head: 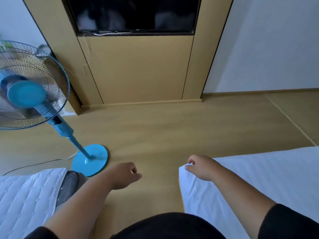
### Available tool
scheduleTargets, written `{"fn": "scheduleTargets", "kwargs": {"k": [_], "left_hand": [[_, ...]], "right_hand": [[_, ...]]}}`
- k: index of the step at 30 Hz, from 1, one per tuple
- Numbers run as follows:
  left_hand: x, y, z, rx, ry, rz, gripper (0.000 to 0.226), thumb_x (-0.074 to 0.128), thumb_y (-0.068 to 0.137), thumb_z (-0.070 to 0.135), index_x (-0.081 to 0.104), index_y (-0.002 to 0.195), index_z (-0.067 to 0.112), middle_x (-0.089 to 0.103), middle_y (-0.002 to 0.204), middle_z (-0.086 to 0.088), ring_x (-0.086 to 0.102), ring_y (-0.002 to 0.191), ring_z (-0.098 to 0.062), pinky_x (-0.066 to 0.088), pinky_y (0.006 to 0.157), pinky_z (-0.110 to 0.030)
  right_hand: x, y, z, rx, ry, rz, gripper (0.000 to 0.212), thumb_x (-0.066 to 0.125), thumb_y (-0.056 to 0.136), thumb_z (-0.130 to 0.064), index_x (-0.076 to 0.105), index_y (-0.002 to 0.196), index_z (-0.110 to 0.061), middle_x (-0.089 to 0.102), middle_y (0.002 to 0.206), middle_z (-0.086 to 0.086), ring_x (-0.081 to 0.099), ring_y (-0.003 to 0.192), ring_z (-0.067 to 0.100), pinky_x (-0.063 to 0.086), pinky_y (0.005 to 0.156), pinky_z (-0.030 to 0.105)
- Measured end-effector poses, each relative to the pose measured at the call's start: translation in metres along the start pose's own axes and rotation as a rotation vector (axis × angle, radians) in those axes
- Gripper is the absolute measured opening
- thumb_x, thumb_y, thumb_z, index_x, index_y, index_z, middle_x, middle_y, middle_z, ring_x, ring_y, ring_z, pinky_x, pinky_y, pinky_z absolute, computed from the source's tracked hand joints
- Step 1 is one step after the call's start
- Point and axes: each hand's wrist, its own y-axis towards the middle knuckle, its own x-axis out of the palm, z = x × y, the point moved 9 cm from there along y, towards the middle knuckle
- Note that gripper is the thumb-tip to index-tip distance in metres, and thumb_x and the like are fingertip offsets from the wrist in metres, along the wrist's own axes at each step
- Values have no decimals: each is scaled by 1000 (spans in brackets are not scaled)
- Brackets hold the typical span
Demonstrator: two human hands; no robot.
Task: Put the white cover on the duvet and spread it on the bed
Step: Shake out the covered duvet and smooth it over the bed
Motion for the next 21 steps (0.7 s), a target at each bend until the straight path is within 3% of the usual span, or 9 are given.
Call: {"fn": "scheduleTargets", "kwargs": {"k": [4, 8, 13, 17, 21], "left_hand": [[-39, 55, 20, 24, -27, -24, 36, 53, 91, 62, 58, 113, 34, 63, 110, 12, 61, 88, -8, 47, 77, -26], [-78, 128, 38, 78, -2, -55, 33, 54, 91, 60, 59, 110, 34, 65, 109, 12, 61, 92, -9, 49, 85, -27], [-140, 246, 62, 177, 64, -89, 27, 53, 90, 63, 56, 103, 40, 62, 110, 14, 60, 96, -10, 49, 88, -29], [-218, 326, 94, 244, 160, -101, 24, 51, 94, 59, 56, 104, 38, 63, 109, 11, 59, 98, -12, 48, 91, -30], [-297, 395, 150, 328, 247, -97, 28, 50, 97, 56, 60, 109, 32, 63, 113, 11, 59, 104, -13, 47, 92, -29]], "right_hand": [[-38, 50, 7, 12, 55, -25, 29, 53, 95, -50, 59, 110, -26, 64, 106, -9, 61, 97, 13, 48, 83, 31], [-65, 108, 22, 52, 97, -50, 28, 53, 95, -50, 58, 112, -29, 62, 102, -12, 57, 87, 9, 42, 71, 26], [-104, 198, 41, 188, 142, -50, 32, 54, 93, -52, 59, 113, -28, 66, 109, -6, 66, 96, 17, 50, 82, 31], [-152, 254, 44, 291, 179, -5, 44, 54, 94, -49, 54, 131, -25, 59, 125, -4, 61, 109, 17, 50, 88, 30], [-203, 288, 63, 368, 242, 64, 46, 52, 96, -52, 53, 134, -26, 57, 133, -4, 56, 115, 15, 45, 93, 30]]}}
